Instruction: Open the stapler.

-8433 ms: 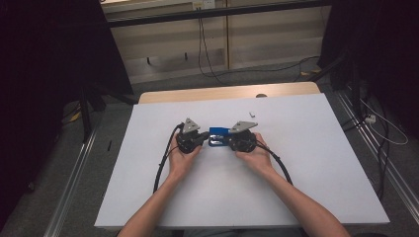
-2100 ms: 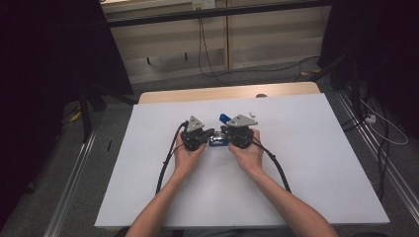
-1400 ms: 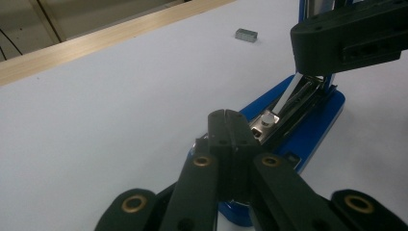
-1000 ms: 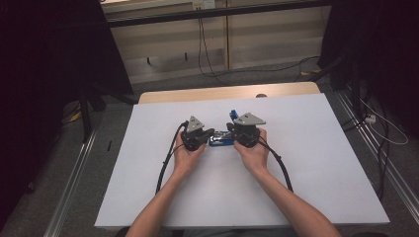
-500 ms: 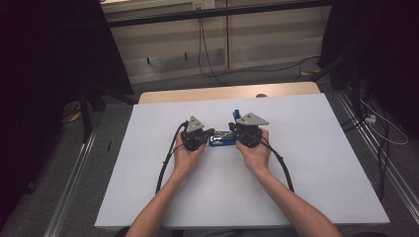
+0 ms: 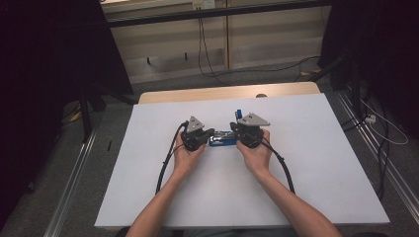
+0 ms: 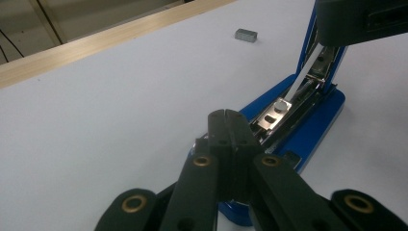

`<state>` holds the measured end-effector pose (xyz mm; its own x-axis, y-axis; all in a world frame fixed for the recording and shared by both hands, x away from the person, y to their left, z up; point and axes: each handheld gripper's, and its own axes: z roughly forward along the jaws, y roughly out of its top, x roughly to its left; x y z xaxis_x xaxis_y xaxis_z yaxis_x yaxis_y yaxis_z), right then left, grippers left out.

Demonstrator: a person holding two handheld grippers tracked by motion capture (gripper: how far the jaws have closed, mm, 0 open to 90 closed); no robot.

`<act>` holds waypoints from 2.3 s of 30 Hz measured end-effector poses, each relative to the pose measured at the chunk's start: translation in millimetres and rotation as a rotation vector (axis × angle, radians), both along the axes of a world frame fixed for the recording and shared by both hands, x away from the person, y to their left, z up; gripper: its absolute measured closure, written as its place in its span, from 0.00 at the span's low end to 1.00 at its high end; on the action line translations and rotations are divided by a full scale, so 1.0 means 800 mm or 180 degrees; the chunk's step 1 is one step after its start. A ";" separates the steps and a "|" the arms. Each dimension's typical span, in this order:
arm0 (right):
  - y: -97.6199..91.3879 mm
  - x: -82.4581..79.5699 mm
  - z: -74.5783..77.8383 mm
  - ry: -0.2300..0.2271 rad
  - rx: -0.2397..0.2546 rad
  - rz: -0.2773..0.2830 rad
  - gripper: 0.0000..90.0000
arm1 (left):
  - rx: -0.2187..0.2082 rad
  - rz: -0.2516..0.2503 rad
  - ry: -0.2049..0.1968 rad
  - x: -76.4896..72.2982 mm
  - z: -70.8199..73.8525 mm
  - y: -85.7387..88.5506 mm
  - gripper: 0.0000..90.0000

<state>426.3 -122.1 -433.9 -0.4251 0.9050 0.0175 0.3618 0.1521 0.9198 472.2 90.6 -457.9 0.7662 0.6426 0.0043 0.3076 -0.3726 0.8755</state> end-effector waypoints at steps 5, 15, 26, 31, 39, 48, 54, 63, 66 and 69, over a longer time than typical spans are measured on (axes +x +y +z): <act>-0.004 -0.002 0.003 -0.0009 0.0031 -0.0015 1.00 | 0.0000 -0.0002 0.0001 0.000 0.000 0.000 1.00; -0.012 -0.007 0.006 -0.0097 0.0019 -0.0073 1.00 | -0.0013 -0.0003 0.0006 0.001 0.000 0.000 1.00; -0.018 -0.010 0.010 -0.0113 0.0086 -0.0120 1.00 | -0.0011 -0.0007 -0.0004 0.000 0.000 0.000 1.00; -0.020 -0.013 0.011 -0.0147 0.0062 -0.0145 1.00 | -0.0011 -0.0002 -0.0009 0.001 0.000 0.001 1.00; -0.023 -0.014 0.014 -0.0186 0.0029 -0.0164 1.00 | 0.0010 0.0001 -0.0031 0.001 0.000 0.001 1.00; -0.009 -0.005 0.014 -0.0207 0.0083 -0.0175 1.00 | 0.0000 -0.0008 -0.0027 0.001 0.000 0.002 1.00; -0.006 -0.006 0.016 -0.0267 0.0042 -0.0274 1.00 | 0.0019 -0.0003 -0.0039 0.000 0.000 0.001 1.00; -0.027 -0.007 0.019 -0.0275 -0.0013 -0.0429 1.00 | 0.0013 -0.0017 -0.0047 0.001 0.000 0.001 1.00; -0.039 -0.006 0.018 -0.0297 -0.0047 -0.0538 1.00 | 0.0089 -0.0024 -0.0099 -0.002 0.000 -0.001 1.00; -0.060 -0.002 0.014 -0.0145 0.0165 -0.0618 1.00 | 0.0067 -0.0024 -0.0083 -0.001 0.000 0.000 1.00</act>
